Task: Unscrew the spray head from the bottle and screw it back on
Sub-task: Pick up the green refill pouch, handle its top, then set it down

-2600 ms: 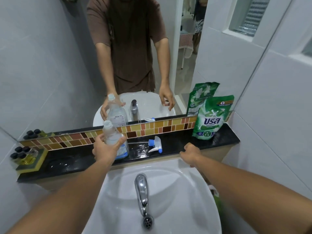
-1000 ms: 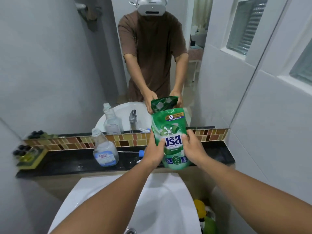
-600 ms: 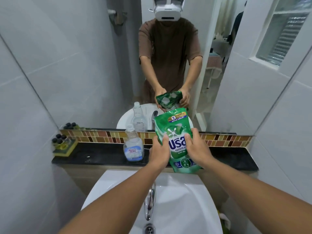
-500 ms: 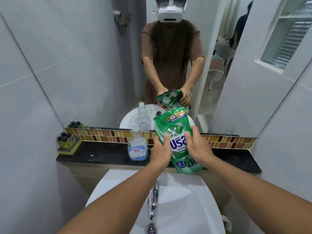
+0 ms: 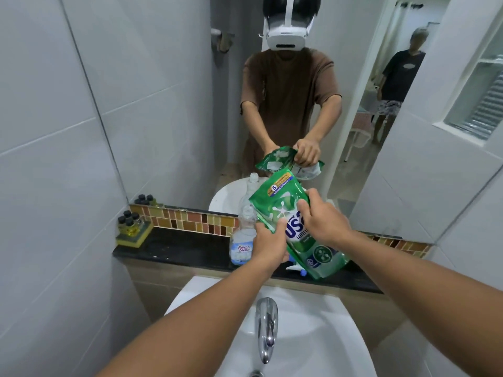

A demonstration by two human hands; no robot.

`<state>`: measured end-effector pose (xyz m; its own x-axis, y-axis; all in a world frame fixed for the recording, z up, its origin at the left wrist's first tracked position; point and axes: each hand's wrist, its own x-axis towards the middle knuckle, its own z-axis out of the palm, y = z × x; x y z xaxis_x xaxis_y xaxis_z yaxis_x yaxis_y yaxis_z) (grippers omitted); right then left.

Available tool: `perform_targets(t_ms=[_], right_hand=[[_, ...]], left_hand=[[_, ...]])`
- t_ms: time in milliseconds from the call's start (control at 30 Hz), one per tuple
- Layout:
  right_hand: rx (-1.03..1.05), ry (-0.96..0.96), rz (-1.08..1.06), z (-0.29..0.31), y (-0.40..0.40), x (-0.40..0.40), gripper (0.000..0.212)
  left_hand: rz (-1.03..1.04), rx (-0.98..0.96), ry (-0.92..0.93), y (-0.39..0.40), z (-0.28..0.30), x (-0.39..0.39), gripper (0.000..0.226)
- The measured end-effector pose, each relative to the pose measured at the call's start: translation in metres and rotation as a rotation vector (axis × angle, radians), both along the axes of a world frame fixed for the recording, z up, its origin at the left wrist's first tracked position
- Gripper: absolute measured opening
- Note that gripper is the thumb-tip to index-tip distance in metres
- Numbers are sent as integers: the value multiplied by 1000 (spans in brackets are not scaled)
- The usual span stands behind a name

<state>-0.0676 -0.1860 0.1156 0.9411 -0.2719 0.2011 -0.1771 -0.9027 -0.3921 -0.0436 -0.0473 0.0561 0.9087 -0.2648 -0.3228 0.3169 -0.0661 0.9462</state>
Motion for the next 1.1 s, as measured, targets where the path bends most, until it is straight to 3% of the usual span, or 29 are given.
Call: perform_targets(t_ms=[500, 1100], right_hand=[[-296, 29, -17, 31, 18, 34, 28], [-431, 59, 48, 54, 28, 46, 24]], left_hand=[[-9, -204, 166, 0, 8, 14, 48], [7, -323, 194, -3, 8, 19, 47]])
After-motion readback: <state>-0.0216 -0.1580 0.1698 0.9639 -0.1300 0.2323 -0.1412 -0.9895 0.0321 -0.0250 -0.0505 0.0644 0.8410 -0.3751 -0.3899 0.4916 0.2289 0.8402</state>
